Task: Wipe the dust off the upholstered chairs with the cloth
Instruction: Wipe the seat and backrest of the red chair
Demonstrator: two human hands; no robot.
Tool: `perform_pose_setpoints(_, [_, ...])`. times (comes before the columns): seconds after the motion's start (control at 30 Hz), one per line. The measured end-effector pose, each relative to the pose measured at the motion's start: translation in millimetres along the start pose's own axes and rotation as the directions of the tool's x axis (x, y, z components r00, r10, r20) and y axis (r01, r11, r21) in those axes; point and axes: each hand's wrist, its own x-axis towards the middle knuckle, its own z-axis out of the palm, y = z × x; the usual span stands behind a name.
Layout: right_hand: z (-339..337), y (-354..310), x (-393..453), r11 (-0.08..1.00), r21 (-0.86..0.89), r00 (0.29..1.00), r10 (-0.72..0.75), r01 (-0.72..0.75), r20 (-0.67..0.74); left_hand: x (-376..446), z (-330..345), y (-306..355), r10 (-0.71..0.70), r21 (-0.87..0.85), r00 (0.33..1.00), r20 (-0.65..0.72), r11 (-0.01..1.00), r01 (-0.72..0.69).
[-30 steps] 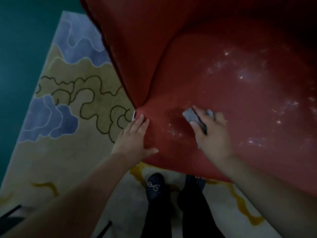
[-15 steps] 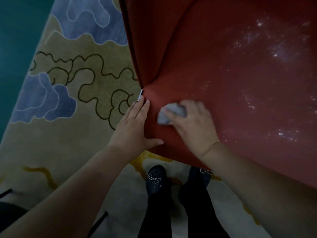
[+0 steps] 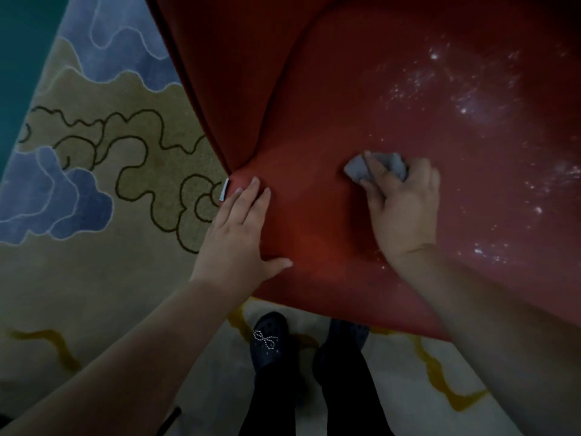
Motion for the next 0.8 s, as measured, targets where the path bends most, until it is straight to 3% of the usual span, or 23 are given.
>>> perform_pose_setpoints(0.07, [-3,-3,3,0.991,0.019,0.990,0.130,-0.129,-0.050,1,-2,4,-0.008,-0.014,1.000,-0.001,1.000,0.008])
perform_pose_setpoints(0.1, [-3,-12,0,0.995,0.033,0.994,0.094,-0.092,-0.053,2,-3,6,-0.015,-0.023,1.000,-0.010,1.000,0.015])
perform_pose_setpoints(0.2, [3,-37,-21,0.959,0.088,0.956,-0.276,0.269,0.096,8,-6,11,-0.022,-0.018,0.999,-0.037,1.000,0.021])
perform_pose_setpoints(0.27, [3,-29,-14,0.920,0.063,0.904,-0.391,0.386,0.176,10,-7,12,-0.021,-0.017,0.999,-0.036,1.000,0.020])
perform_pose_setpoints(0.33, [1,-4,9,0.947,-0.025,0.940,-0.313,0.319,0.134,10,-7,11,-0.014,-0.009,1.000,-0.020,1.000,0.013])
perform_pose_setpoints(0.47, [-9,29,48,0.997,-0.079,1.000,-0.005,0.005,0.004,12,-7,15,0.003,0.016,1.000,-0.007,1.000,-0.003])
perform_pose_setpoints(0.5, [-10,23,47,0.998,-0.069,1.000,-0.005,0.005,0.001,13,-7,18,0.003,0.013,1.000,-0.013,1.000,-0.003])
perform_pose_setpoints(0.57, [-8,-2,35,0.989,-0.015,0.989,-0.144,0.144,0.013,17,-7,26,0.000,-0.004,0.999,-0.035,1.000,0.000])
perform_pose_setpoints(0.7, [5,-28,15,0.900,0.098,0.884,-0.436,0.425,0.169,24,-6,35,-0.017,-0.029,0.999,-0.051,0.999,0.015])
perform_pose_setpoints(0.73, [6,-22,22,0.893,0.072,0.871,-0.449,0.444,0.198,25,-6,34,-0.021,-0.029,0.999,-0.049,0.999,0.020])
perform_pose_setpoints(0.8, [5,2,49,0.924,-0.050,0.914,-0.365,0.379,0.178,28,-8,30,-0.018,-0.018,0.999,-0.043,1.000,0.017])
